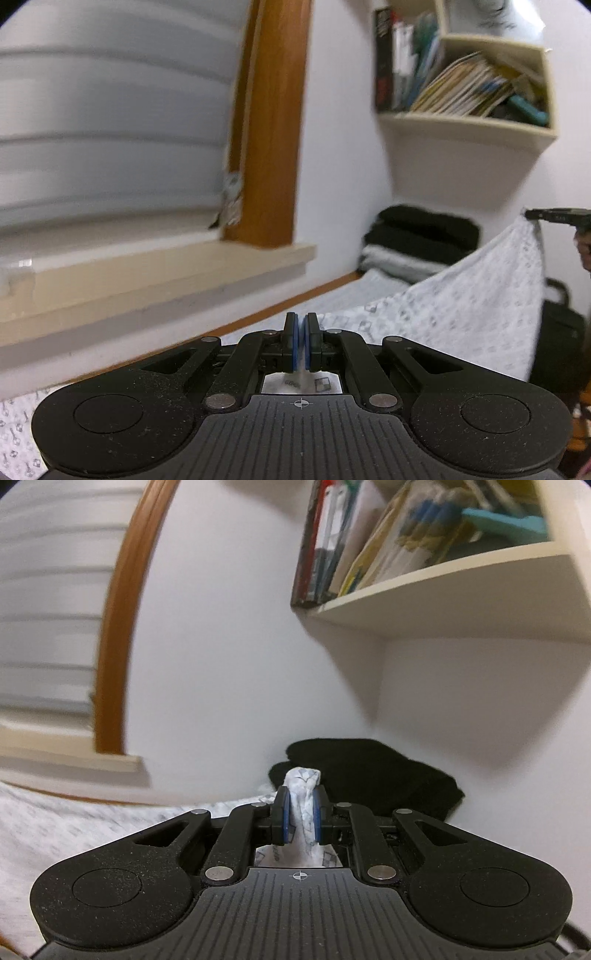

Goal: Fold clothes
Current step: 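Open both tools and lay the garment flat on the desk, then grasp the garment edge with the left tool and pull it toward the desk edge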

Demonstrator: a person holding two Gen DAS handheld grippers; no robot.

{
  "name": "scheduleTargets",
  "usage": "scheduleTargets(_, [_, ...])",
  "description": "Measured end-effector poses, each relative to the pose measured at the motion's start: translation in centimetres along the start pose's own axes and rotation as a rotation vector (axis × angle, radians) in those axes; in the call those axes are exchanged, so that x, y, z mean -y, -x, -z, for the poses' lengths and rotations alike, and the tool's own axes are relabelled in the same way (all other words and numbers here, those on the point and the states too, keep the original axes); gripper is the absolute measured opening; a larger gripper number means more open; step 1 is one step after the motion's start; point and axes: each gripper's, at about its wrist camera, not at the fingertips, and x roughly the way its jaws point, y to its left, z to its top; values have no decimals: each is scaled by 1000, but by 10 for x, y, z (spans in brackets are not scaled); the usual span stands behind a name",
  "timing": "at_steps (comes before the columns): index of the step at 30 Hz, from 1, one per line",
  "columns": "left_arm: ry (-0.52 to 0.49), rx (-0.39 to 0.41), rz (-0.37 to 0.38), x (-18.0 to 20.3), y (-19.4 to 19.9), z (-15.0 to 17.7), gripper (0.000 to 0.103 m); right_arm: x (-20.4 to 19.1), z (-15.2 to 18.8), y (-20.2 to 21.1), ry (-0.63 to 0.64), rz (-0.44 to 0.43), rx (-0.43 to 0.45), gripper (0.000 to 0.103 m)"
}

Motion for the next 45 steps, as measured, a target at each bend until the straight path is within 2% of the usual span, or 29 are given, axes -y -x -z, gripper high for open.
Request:
scheduleTargets(2, [39,-52,-24,-16,-28,8,7,-6,7,-42,4,33,-24,14])
scheduleTargets(4, [64,-150,-79,-25,-59,19,10,-15,24,-92,5,77,-66,23])
scheduleTargets(6, [69,-256,-146,-30,-84,29,10,-24,42,-129,-12,96,-147,27])
scheduleTargets(7, [70,-253,-141,-30,-83,31,15,-28,51,-146,-21,103,-185,27])
scheduleTargets(8, [72,-250,-136,-30,-82,33,25,-31,58,-150,-38,83,-191,28])
scheduleTargets(10, [66,-244,-131,-29,-78,35,30,-38,71,-147,-55,39,-201,32])
scheduleTargets(14, [45,-248,-135,-26,-72,31,30,-47,98,-125,-74,-77,-268,34])
scheduleTargets(16, [44,-236,-136,-26,-59,29,30,-50,111,-118,-81,-108,-299,36])
scheduleTargets(18, [56,-226,-140,-29,-45,26,40,-52,125,-114,-89,-102,-317,47])
scheduleTargets(21, [55,-227,-168,-29,-18,23,41,-50,139,-115,-126,-73,-339,47])
scheduleTargets(25, [36,-223,-217,-18,32,29,41,-73,129,-99,-137,-119,-273,47])
scheduleTargets(31, [15,-254,-268,7,104,66,43,-161,111,-80,-30,-336,-265,47])
scheduleTargets(35, [-1,-292,-295,23,145,92,43,-215,101,-84,38,-423,-285,47])
scheduleTargets(37, [1,-289,-287,31,160,98,38,-239,96,-85,103,-434,-278,47])
scheduleTargets(40, [2,-277,-261,43,175,102,37,-264,91,-88,182,-438,-292,47])
scheduleTargets(45, [-54,-286,-249,72,166,101,37,-282,92,-103,217,-457,-358,47])
